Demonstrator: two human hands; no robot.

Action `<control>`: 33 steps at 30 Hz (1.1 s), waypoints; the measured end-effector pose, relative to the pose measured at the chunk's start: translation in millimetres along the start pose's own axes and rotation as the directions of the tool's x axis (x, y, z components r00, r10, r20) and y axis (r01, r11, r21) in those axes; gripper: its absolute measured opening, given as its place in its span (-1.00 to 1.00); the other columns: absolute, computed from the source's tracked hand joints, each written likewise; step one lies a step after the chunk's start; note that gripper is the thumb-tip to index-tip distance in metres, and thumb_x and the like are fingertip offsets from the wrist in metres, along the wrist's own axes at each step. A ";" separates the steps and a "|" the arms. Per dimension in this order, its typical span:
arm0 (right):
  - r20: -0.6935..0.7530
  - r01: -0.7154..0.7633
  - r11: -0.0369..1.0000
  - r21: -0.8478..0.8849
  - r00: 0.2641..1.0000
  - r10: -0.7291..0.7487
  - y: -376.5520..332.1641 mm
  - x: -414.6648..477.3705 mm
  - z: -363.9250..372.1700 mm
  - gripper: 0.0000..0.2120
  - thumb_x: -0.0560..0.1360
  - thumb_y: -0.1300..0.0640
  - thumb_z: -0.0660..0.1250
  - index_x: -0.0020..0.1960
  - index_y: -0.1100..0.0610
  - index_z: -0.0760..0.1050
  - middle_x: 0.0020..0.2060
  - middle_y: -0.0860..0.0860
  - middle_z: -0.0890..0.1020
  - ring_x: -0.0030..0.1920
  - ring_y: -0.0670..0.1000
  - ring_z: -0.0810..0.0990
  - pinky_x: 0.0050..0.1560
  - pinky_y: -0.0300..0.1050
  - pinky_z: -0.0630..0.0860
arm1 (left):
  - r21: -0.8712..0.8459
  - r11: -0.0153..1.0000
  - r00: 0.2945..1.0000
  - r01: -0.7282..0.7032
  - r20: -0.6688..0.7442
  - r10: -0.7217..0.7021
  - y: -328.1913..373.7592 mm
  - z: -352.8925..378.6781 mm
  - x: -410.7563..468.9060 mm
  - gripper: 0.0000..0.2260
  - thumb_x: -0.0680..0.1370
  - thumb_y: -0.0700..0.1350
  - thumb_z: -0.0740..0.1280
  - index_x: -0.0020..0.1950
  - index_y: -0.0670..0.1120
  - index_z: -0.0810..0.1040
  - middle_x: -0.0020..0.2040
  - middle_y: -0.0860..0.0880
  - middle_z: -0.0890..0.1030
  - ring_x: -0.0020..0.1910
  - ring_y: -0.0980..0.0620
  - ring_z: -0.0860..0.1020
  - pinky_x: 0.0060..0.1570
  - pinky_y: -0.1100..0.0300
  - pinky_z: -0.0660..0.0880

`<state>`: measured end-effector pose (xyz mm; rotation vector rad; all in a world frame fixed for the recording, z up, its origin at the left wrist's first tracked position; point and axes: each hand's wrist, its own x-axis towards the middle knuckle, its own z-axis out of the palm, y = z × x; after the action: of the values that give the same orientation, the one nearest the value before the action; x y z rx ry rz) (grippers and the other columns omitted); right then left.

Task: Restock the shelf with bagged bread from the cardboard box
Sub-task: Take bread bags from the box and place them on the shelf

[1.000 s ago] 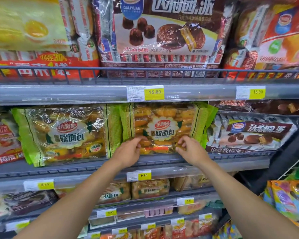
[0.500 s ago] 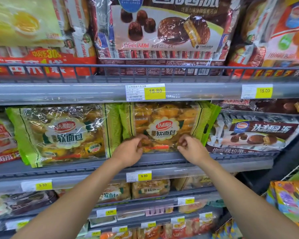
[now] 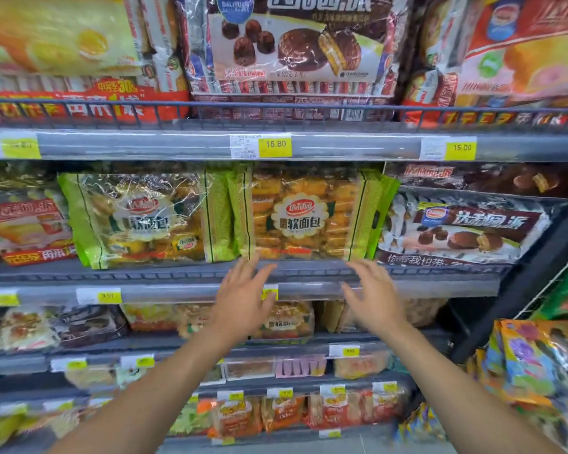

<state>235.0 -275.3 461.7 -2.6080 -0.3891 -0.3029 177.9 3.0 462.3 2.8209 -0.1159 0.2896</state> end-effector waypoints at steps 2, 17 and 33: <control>-0.017 0.001 1.000 0.014 1.000 -0.001 7.2 -21.2 7.2 -0.54 0.59 -0.04 0.29 0.47 -0.01 0.39 0.44 -0.03 0.38 0.46 0.06 0.32 0.46 0.07 0.28 | 0.037 0.999 0.997 -0.027 -0.070 0.030 6.9 11.3 -25.2 -0.50 0.64 0.11 0.20 0.58 0.15 0.21 0.65 0.00 0.05 0.64 -0.09 -0.05 0.56 -0.18 0.09; 0.303 -0.259 0.965 0.041 0.924 0.235 85.2 -212.4 176.5 -0.49 0.50 0.03 0.25 0.43 0.11 0.44 0.37 0.11 0.48 0.34 0.14 0.45 0.34 0.05 0.42 | 0.078 0.997 0.930 0.020 0.365 -0.047 -47.4 213.6 -167.3 -0.44 0.59 0.08 0.25 0.58 0.06 0.23 0.62 -0.14 0.18 0.61 -0.21 0.11 0.49 -0.23 0.20; 0.681 -0.727 0.661 -0.185 0.390 0.619 240.9 -451.4 501.9 -0.49 0.47 -0.08 0.23 0.41 -0.01 0.35 0.20 0.11 0.60 0.15 0.26 0.60 0.14 0.14 0.56 | 0.047 0.896 0.492 0.442 0.822 -0.286 -110.3 575.2 -325.7 -0.42 0.61 0.07 0.21 0.60 -0.01 0.13 0.53 -0.16 0.34 0.47 -0.22 0.34 0.40 -0.12 0.38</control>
<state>-37.3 -329.9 -199.0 -2.3674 0.4597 1.0122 -20.9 -51.7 -175.3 2.4558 0.2652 -1.1022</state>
